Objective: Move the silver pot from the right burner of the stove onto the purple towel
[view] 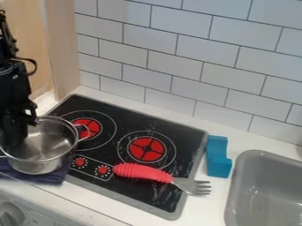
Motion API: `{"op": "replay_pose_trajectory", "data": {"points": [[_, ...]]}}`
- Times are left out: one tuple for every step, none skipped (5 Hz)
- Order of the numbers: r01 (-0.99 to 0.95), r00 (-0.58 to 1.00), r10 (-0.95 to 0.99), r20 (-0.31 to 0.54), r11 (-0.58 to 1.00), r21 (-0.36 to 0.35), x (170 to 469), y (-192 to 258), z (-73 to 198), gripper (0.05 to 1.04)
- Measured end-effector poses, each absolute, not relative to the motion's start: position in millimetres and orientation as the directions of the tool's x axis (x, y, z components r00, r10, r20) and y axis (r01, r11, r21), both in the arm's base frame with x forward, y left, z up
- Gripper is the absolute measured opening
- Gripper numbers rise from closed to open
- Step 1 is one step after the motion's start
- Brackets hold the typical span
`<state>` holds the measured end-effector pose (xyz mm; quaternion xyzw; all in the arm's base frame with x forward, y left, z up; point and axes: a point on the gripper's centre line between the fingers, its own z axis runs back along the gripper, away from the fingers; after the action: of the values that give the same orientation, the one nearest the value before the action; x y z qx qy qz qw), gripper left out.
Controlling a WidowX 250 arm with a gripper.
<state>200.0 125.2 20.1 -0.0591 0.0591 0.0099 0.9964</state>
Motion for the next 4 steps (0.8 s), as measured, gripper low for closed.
{"op": "replay_pose_trajectory", "data": {"points": [[-0.057,0.987,0.036,-0.157,0.99,-0.132,196.5,122.8,17.2,0.244],[-0.073,0.983,0.051,-0.177,0.99,-0.12,197.8,123.5,20.7,0.503],[-0.088,0.98,0.065,-0.19,0.989,-0.116,196.8,124.1,22.6,0.816],[-0.089,0.982,0.07,-0.174,0.991,-0.104,197.2,124.8,32.0,1.023]]}}
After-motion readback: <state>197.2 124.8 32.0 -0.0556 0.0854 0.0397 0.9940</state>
